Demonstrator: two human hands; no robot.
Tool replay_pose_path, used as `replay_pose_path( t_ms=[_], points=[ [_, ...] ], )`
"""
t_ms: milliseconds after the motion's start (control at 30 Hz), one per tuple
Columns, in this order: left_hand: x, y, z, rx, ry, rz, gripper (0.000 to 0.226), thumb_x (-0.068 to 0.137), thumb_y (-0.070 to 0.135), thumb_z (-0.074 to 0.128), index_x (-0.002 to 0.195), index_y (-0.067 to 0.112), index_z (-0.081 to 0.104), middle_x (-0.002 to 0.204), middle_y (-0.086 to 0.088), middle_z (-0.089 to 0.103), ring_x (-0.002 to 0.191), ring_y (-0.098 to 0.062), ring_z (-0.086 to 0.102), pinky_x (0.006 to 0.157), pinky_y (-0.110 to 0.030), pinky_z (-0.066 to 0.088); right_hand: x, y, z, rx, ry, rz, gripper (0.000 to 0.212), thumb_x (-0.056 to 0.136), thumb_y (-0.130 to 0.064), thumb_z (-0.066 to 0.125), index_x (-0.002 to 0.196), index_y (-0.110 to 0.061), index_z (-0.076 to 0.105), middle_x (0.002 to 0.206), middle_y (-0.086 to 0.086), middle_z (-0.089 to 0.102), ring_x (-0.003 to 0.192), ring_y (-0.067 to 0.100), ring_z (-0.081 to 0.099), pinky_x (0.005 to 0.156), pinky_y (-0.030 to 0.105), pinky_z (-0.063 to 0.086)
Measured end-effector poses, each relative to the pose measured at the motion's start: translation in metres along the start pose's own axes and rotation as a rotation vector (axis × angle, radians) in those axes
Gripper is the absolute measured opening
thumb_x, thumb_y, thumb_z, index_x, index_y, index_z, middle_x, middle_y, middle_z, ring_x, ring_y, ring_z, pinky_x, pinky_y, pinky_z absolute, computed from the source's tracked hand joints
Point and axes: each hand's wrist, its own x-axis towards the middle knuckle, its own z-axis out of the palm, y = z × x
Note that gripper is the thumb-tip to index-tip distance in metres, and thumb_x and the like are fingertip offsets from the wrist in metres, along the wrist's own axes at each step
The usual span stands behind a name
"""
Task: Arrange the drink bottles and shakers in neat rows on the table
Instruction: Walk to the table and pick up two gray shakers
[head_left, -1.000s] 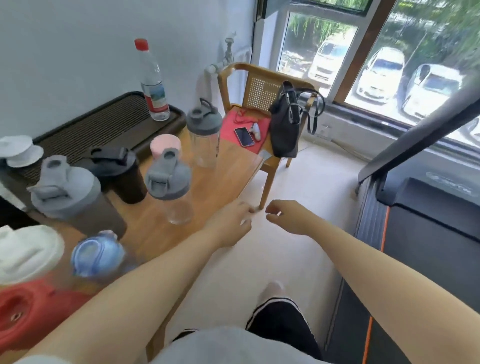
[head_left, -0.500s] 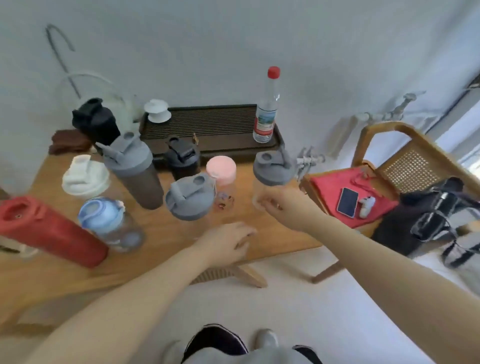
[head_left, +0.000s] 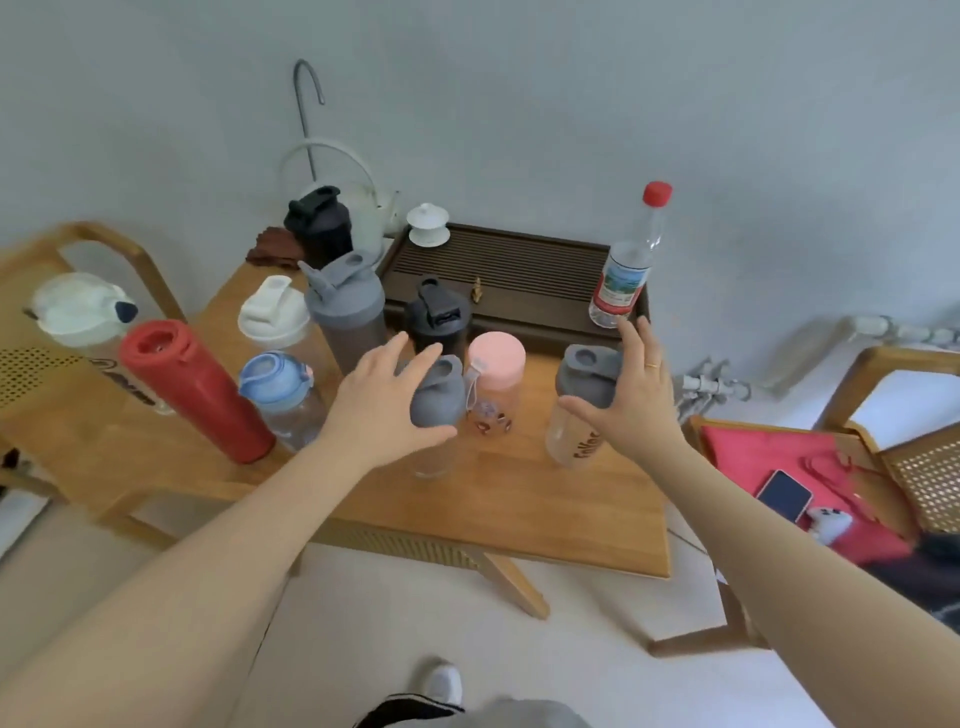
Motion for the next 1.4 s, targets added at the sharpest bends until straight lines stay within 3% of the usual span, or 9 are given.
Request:
replay_pose_path(
  t_ms=[100,233,433,600,733,933,1067,1167,1400],
  points=[
    [0.016,0.013,0.002,0.037,-0.073,-0.075,0.102,0.072,0.064,0.061,0.147,0.032,0.0,0.158,-0.01,0.005,0.139,-0.036,0.024,0.107,-0.046,0.033,0.01,0.009,-0.002,0.08,0.058,0.115,0.103,0.068,-0.043,0.076,0.146,-0.021,0.011,0.152,0.0,0.028,0.139,0.023,0.026,0.115,0.049,0.009],
    [0.024,0.016,0.003,0.032,-0.092,-0.151,0.103,0.068,0.063,0.067,0.145,0.023,0.012,0.153,-0.012,0.019,0.131,-0.036,0.035,0.099,-0.044,0.041,0.011,0.017,0.0,0.426,-0.12,0.237,0.069,0.071,-0.036,0.077,0.126,-0.025,0.038,0.123,0.0,0.054,0.119,0.024,0.05,0.091,0.035,0.043],
    [0.019,0.01,0.005,-0.001,-0.134,-0.082,0.09,0.064,0.056,0.073,0.134,0.026,0.025,0.136,-0.008,0.033,0.114,-0.028,0.048,0.086,-0.037,0.049,0.013,0.028,0.007,0.445,-0.182,0.109,0.116,0.05,-0.046,0.084,0.141,-0.036,0.014,0.147,0.002,0.03,0.133,0.022,0.034,0.108,0.047,0.037],
    [0.012,0.011,0.002,0.011,-0.114,-0.009,0.087,0.065,0.055,0.072,0.134,0.029,0.027,0.134,-0.005,0.038,0.113,-0.025,0.05,0.085,-0.035,0.049,0.01,0.03,-0.002,0.227,-0.303,-0.116,0.094,0.056,-0.026,0.086,0.131,-0.022,0.03,0.132,0.001,0.041,0.118,0.023,0.048,0.092,0.038,0.048],
    [0.002,0.017,-0.01,-0.047,-0.107,-0.006,0.086,0.064,0.056,0.072,0.133,0.032,0.028,0.132,-0.002,0.041,0.112,-0.023,0.051,0.084,-0.035,0.048,0.002,0.018,-0.019,0.153,-0.171,-0.089,0.081,0.058,-0.03,0.084,0.121,-0.017,0.034,0.119,0.003,0.044,0.104,0.02,0.05,0.077,0.035,0.048],
    [0.003,0.021,-0.095,-0.366,0.224,-0.042,0.076,0.06,0.053,0.076,0.123,0.03,0.04,0.116,0.004,0.052,0.103,-0.018,0.052,0.084,-0.039,0.049,0.034,-0.051,-0.088,0.425,0.106,-0.103,0.068,0.069,-0.03,0.078,0.121,-0.017,0.037,0.1,-0.008,0.051,0.095,0.018,0.054,0.078,0.039,0.052],
    [0.019,0.01,-0.161,-0.513,0.404,0.002,0.071,0.06,0.047,0.079,0.119,0.029,0.045,0.105,0.007,0.051,0.095,-0.016,0.053,0.081,-0.034,0.049,0.074,-0.107,-0.106,0.511,0.181,-0.154,0.066,0.066,-0.033,0.079,0.117,-0.022,0.039,0.108,-0.004,0.052,0.102,0.02,0.055,0.087,0.042,0.051],
    [0.035,-0.016,-0.203,-0.478,0.489,-0.003,0.071,0.063,0.046,0.078,0.123,0.027,0.045,0.104,0.006,0.049,0.093,-0.016,0.05,0.079,-0.029,0.043,0.099,-0.156,-0.101,0.525,0.196,-0.223,0.066,0.066,-0.034,0.079,0.117,-0.024,0.039,0.11,-0.003,0.051,0.103,0.019,0.055,0.084,0.034,0.05],
    [0.076,-0.108,-0.258,-0.281,0.48,0.043,0.064,0.061,0.046,0.077,0.115,0.026,0.049,0.099,0.004,0.054,0.088,-0.02,0.053,0.072,-0.032,0.045,0.159,-0.269,-0.054,0.517,0.197,-0.321,0.072,0.063,-0.039,0.079,0.119,-0.022,0.037,0.115,-0.001,0.052,0.105,0.019,0.055,0.086,0.039,0.052]
  ],
)
